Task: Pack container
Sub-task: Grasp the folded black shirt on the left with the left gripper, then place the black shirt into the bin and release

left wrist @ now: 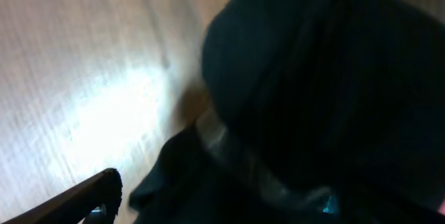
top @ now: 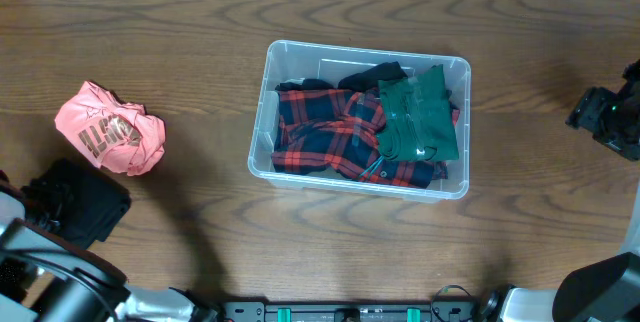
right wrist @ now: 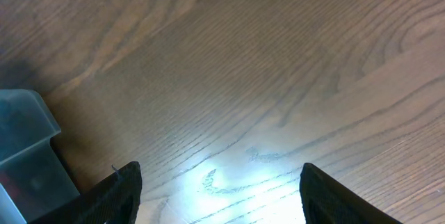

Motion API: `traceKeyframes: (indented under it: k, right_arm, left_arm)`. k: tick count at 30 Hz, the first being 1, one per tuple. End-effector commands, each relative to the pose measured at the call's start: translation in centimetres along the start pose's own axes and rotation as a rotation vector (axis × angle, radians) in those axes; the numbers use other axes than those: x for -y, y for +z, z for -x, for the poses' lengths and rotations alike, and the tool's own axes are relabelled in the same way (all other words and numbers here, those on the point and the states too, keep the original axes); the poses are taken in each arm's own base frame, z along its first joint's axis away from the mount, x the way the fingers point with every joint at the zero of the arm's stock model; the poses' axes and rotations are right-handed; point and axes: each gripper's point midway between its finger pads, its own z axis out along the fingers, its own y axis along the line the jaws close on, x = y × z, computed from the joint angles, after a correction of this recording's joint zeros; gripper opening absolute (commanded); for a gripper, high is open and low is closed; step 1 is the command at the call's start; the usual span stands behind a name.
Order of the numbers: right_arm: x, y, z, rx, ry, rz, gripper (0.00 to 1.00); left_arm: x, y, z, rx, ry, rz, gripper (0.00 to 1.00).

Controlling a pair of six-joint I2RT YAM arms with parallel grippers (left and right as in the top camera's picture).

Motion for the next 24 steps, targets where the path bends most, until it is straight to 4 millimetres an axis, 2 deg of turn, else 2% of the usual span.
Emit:
traceKeyframes:
  k: [1,6,7,9,11,14,15,20,22,24]
  right_arm:
    - [-0.3,-0.2,-0.1,0.004,0.003,0.007,0.71]
    - [-0.3,-0.2,0.0,0.006,0.000,0.007,0.71]
    - [-0.3,-0.2,0.0,0.006,0.000,0.007,0.71]
    - [-0.3,-0.2,0.0,0.005,0.000,0.007,0.71]
    - [-0.3,-0.2,0.0,0.004,0.000,0.007,0.71]
    - [-0.3,-0.2,0.0,0.004,0.000,0.007,0.71]
    - [-0.3,-0.2,0.0,0.005,0.000,0.007,0.71]
    - [-0.3,-0.2,0.0,0.005,-0.001,0.007,0.71]
    - [-0.4,-0.2,0.0,0.005,-0.002,0.008,0.71]
    - [-0.4,-0.2,0.0,0.005,-0.003,0.008,0.71]
  left_arm:
    - [0.8,2.0,-0.6,-0.050,0.127,-0.045,0.98]
    - [4.1,4.7,-3.0,-0.171,0.217,-0.253,0.99]
    - [4.3,5.1,-3.4,-0.190,0.216,-0.264,0.97]
    - [4.8,5.4,-4.1,-0.223,0.209,-0.303,0.86]
    - [5.7,5.1,-4.4,-0.236,0.204,-0.357,0.69]
    - [7.2,4.3,-4.5,-0.250,0.196,-0.450,0.14]
    - [7.6,3.9,-4.6,-0.254,0.194,-0.479,0.06]
    - [9.4,1.2,-4.1,-0.240,0.160,-0.589,0.06]
    - [10.3,-0.9,-3.5,-0.217,0.139,-0.652,0.06]
    - [11.9,-3.8,-2.8,-0.190,0.116,-0.754,0.06]
